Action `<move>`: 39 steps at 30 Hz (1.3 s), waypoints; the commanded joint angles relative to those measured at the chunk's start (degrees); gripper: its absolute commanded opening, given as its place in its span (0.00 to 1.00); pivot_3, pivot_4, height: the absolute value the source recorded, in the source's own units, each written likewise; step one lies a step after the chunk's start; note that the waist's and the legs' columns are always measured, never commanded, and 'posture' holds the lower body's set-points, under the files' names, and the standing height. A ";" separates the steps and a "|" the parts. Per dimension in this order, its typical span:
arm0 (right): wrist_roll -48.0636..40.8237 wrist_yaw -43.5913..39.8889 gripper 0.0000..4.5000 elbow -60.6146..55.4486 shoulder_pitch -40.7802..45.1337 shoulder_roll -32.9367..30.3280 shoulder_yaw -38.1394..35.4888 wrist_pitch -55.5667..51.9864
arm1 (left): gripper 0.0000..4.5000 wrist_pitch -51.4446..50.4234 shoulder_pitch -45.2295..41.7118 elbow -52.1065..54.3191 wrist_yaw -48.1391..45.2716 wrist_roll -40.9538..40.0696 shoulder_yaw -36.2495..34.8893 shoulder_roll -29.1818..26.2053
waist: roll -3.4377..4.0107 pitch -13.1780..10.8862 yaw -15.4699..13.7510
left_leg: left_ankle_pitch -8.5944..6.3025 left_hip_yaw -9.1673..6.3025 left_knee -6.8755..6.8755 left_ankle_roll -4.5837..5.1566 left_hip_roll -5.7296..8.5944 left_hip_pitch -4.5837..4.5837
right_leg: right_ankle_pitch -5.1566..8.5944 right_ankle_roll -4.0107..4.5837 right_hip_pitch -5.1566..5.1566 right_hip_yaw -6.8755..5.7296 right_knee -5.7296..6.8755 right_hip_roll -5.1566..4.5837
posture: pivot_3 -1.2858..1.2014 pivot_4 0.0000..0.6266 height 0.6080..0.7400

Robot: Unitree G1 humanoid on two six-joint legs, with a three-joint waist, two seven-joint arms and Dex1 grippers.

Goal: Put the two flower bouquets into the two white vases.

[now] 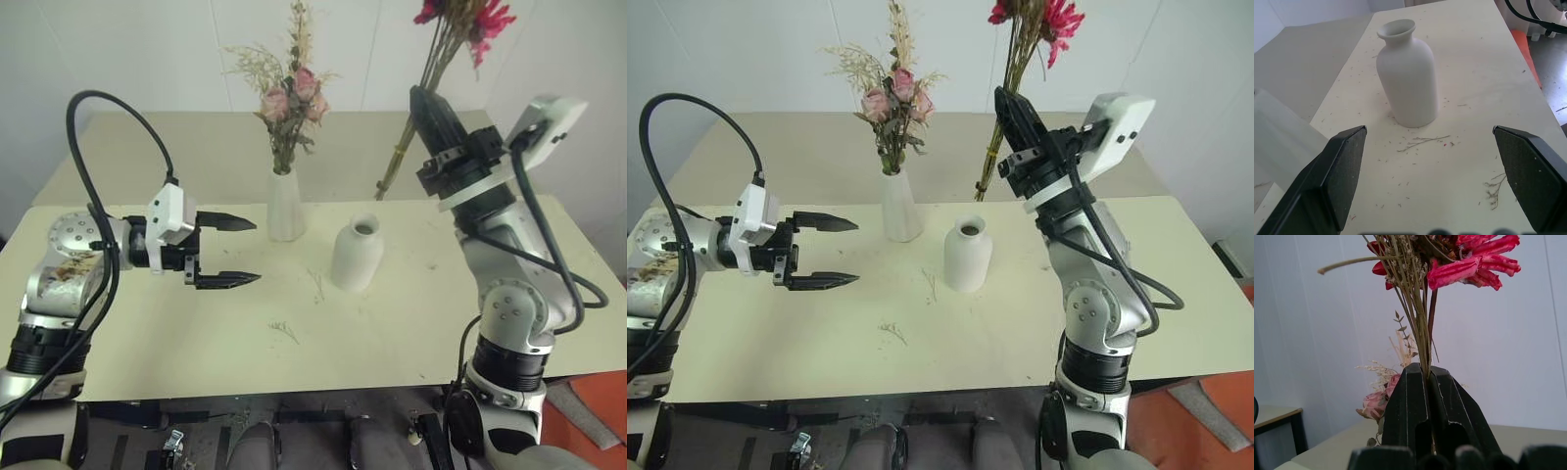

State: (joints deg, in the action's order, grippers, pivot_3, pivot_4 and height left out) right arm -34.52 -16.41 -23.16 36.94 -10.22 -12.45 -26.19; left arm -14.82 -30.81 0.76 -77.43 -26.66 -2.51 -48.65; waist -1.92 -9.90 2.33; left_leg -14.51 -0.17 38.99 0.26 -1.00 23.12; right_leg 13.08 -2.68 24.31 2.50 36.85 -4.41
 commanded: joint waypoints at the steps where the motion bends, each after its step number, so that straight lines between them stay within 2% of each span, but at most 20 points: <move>1: 0.95 -1.59 0.01 0.81 -1.57 -0.13 0.48 4.06 | 1.00 0.94 0.14 2.48 0.72 -0.18 -2.44 -1.40 | 0.00 0.00 -0.03 | 0.00 0.00 0.00 0.00 0.00 0.00 | 0.00 0.00 0.00 0.00 0.00 0.00 | 0.52 0.24 1.00; 9: 2.45 -2.89 0.01 4.54 -4.56 0.98 3.09 7.31 | 1.00 0.66 1.24 3.80 1.82 -0.13 -2.74 -1.77 | 0.01 -0.01 0.28 | 0.00 0.02 -0.01 0.00 -0.01 -0.03 | 0.00 0.00 0.01 0.03 0.02 0.01 | 0.52 0.24 1.00; 24: 4.85 -3.36 0.01 4.77 -9.84 2.86 7.60 9.92 | 1.00 0.31 1.19 5.31 2.80 -0.31 -2.28 -1.32 | 0.02 -0.01 0.15 | 0.00 0.01 -0.01 0.00 0.00 0.00 | 0.00 0.00 0.01 0.03 0.00 0.00 | 0.52 0.24 1.00; 25: 4.05 -3.81 0.13 4.32 -10.19 2.85 7.73 9.45 | 1.00 0.42 1.19 5.27 2.90 -0.20 -2.22 -1.25 | 0.02 -0.01 0.15 | 0.00 0.01 -0.01 0.00 0.00 -0.01 | 0.00 0.00 0.01 0.03 0.00 0.00 | 0.52 0.24 1.00; 29: 3.70 -5.58 0.42 2.80 -11.81 2.25 8.57 9.73 | 1.00 0.87 1.22 5.14 3.13 0.01 -2.06 -1.09 | 0.02 -0.01 0.16 | 0.00 0.00 -0.01 0.00 -0.01 -0.02 | 0.00 0.00 0.00 0.02 0.00 0.01 | 0.52 0.24 1.00; 36: 2.38 -8.56 0.98 -0.59 -15.67 0.84 9.34 9.86 | 1.00 2.34 0.51 3.68 2.88 0.47 -1.71 -0.50 | 0.02 -0.01 0.08 | 0.00 0.00 -0.01 0.00 -0.01 -0.01 | 0.00 0.00 0.00 0.01 -0.02 0.01 | 0.52 0.24 1.00; 39: 2.38 -8.67 0.99 -2.18 -17.94 0.48 9.18 9.45 | 1.00 3.08 0.11 2.94 2.88 0.76 -1.46 -0.16 | 0.02 -0.01 0.05 | 0.00 0.00 0.00 0.00 0.00 -0.04 | 0.00 0.00 -0.03 0.02 -0.02 0.00 | 0.52 0.24 1.00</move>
State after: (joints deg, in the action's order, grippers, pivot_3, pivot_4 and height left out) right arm -30.89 -24.82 -22.39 19.33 -9.36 -2.88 -17.55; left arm -12.86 -29.37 3.54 -74.64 -26.04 -3.47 -48.84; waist -1.90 -9.91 2.37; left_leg -14.51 -0.17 38.98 0.26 -1.00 23.08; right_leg 13.09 -2.68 24.28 2.51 36.83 -4.40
